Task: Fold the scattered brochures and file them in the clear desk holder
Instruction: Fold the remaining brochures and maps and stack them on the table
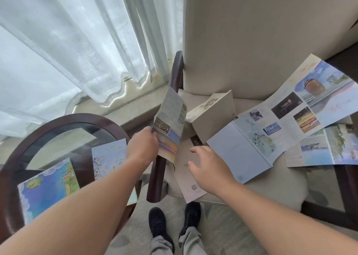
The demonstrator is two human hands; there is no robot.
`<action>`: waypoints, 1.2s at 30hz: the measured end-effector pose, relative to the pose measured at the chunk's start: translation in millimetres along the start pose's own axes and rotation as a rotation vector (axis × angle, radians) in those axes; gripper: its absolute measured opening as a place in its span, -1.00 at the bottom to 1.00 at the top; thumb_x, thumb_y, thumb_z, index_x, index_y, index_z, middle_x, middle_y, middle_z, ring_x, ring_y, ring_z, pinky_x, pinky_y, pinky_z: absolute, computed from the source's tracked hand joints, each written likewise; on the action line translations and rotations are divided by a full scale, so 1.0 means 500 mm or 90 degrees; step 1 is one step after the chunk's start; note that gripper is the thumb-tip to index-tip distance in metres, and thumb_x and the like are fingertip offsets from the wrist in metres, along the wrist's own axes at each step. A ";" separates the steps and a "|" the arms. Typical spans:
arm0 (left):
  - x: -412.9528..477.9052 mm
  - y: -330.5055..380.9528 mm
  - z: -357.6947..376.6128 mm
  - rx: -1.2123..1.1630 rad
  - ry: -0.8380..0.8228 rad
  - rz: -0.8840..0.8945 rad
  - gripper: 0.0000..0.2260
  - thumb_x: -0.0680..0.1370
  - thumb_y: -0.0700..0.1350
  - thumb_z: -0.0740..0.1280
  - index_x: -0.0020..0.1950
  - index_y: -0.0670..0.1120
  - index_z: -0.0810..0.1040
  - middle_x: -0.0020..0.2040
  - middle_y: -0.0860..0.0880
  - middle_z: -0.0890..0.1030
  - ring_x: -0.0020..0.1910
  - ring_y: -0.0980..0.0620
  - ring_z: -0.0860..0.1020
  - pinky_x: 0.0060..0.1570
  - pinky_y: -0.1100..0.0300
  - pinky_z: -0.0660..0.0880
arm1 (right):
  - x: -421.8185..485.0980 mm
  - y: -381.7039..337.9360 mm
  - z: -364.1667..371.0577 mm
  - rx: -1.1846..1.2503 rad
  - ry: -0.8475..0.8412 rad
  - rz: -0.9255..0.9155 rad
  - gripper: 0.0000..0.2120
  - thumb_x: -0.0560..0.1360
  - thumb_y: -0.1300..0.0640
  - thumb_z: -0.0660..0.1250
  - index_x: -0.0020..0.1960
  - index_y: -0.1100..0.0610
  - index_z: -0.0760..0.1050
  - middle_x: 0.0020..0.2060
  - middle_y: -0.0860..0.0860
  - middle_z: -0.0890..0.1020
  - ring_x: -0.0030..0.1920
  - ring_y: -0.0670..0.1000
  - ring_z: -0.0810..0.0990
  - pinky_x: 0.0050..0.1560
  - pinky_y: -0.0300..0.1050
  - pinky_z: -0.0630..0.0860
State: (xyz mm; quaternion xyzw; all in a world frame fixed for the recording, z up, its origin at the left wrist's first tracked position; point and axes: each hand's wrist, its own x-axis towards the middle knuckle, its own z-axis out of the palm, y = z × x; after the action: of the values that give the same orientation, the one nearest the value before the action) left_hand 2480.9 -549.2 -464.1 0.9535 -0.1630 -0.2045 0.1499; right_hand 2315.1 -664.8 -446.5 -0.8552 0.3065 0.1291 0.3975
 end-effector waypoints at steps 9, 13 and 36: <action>-0.068 0.041 -0.196 -0.371 0.065 0.063 -0.71 0.52 -0.03 0.22 -0.15 -0.25 0.54 -0.22 -0.25 0.60 -0.22 -0.20 0.53 -0.17 -0.12 0.48 | 0.008 -0.093 -0.003 0.003 -0.040 0.008 0.00 0.40 -0.24 0.42 0.58 -0.07 -0.16 0.51 0.03 0.18 0.46 0.08 0.28 0.33 0.01 0.34; -0.096 0.046 -0.271 -0.512 0.013 0.074 -0.77 0.51 -0.04 0.24 -0.11 -0.12 0.64 -0.15 -0.24 0.65 -0.16 -0.25 0.60 -0.11 -0.16 0.55 | 0.004 -0.130 -0.011 0.031 0.017 -0.009 -0.10 0.49 -0.20 0.33 0.58 -0.07 -0.19 0.50 0.05 0.20 0.41 0.14 0.35 0.30 0.07 0.41; -0.088 0.034 -0.395 -0.538 -0.001 -0.017 -0.81 0.60 -0.14 0.22 -0.07 -0.04 0.62 -0.17 -0.06 0.66 -0.38 0.04 0.65 -0.47 0.28 0.51 | -0.018 -0.177 -0.263 0.864 0.267 0.146 -0.88 0.53 0.24 0.27 0.00 0.15 0.57 -0.10 0.11 0.70 -0.23 0.00 0.66 -0.29 -0.15 0.54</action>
State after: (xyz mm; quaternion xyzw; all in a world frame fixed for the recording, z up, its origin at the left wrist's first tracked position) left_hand 2525.3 -504.8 -270.8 0.8101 -0.0527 -0.2560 0.5249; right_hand 2360.6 -716.9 -303.8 -0.3887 0.4770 -0.2161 0.7581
